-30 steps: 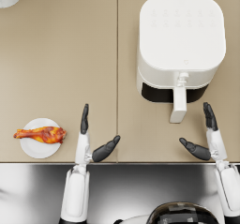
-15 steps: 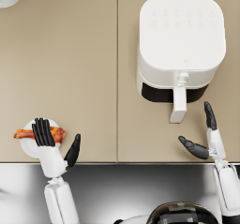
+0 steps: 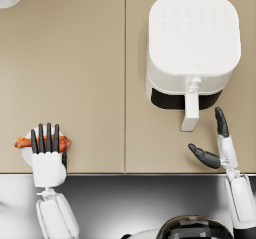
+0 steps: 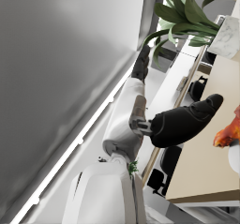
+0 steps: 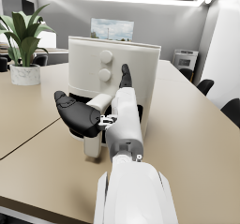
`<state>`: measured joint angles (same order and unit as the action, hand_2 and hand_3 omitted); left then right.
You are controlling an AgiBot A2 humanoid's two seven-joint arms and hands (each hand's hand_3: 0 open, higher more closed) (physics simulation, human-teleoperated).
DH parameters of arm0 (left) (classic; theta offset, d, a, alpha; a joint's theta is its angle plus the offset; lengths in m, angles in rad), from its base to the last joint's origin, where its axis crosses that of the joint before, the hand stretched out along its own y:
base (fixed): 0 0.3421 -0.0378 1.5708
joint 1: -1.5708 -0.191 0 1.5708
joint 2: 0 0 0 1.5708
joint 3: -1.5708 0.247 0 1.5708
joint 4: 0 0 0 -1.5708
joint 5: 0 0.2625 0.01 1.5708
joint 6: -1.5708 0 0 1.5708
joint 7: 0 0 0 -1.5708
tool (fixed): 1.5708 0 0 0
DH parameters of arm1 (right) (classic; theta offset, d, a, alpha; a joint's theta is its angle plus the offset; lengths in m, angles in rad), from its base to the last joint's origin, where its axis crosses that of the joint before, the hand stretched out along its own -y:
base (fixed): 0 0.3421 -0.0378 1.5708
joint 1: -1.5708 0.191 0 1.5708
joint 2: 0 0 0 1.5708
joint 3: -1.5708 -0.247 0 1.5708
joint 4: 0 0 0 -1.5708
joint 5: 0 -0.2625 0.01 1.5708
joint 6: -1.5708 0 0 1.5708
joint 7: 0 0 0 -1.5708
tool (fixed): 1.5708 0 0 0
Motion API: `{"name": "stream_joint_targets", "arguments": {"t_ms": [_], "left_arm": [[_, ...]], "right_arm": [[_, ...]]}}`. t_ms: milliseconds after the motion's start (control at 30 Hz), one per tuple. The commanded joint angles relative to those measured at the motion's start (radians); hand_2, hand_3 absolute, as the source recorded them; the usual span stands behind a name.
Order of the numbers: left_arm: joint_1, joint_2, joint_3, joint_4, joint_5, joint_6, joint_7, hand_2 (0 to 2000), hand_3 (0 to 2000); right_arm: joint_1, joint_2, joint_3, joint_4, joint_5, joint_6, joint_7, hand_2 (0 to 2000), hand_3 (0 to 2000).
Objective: Pick up the drumstick and place it into the air fryer
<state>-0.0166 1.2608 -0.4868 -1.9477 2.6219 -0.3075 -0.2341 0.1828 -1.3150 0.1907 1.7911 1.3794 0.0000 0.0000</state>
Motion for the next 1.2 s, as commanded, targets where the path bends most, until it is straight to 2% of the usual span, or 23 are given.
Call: {"name": "stream_joint_targets", "arguments": {"t_ms": [33, 133, 300, 633, 967, 1000, 1033, 1067, 1167, 1200], "left_arm": [[0.007, -0.007, -0.007, 0.015, 0.046, -0.014, -0.009, 0, 0], [0.011, -0.012, -0.004, 0.04, 0.182, -0.035, -0.024, 0, 0], [0.052, -0.043, 0.017, 0.174, 0.375, -0.039, -0.032, 0, 0], [0.103, -0.058, 0.095, 0.39, 0.432, -0.051, -0.032, 0, 0], [0.147, -0.071, 0.166, 0.56, 0.434, 0.098, -0.04, 0, 0], [0.159, -0.075, 0.174, 0.582, 0.435, 0.115, -0.041, 1361, 327], [0.167, -0.079, 0.181, 0.6, 0.435, 0.119, -0.044, 2000, 653], [0.185, -0.084, 0.19, 0.633, 0.434, 0.103, -0.049, 2000, 980], [0.254, -0.11, 0.213, 0.761, 0.433, 0.198, -0.072, 2000, 1960], [0.281, -0.116, 0.223, 0.807, 0.434, 0.24, -0.072, 2000, 2000]], "right_arm": [[0.014, -0.008, -0.003, 0.0, 0.0, 0.0, 0.0, 0, 0], [0.017, -0.016, -0.011, -0.011, 0.0, 0.0, 0.0, 0, 0], [0.012, -0.024, -0.01, -0.027, 0.0, 0.0, 0.0, 0, 0], [0.032, -0.052, -0.003, -0.05, 0.0, 0.0, 0.0, 0, 0], [0.036, -0.072, -0.013, -0.061, 0.0, 0.0, 0.0, 0, 0], [0.037, -0.074, -0.015, -0.059, 0.0, 0.0, 0.0, 0, 0], [0.037, -0.075, -0.017, -0.059, 0.0, 0.0, 0.0, 0, 0], [0.033, -0.076, -0.022, -0.052, 0.0, 0.0, 0.0, 0, 0], [0.029, -0.079, -0.023, -0.039, 0.0, 0.0, 0.0, 0, 0], [0.027, -0.08, -0.024, -0.032, 0.0, 0.0, 0.0, 0, 0]]}}
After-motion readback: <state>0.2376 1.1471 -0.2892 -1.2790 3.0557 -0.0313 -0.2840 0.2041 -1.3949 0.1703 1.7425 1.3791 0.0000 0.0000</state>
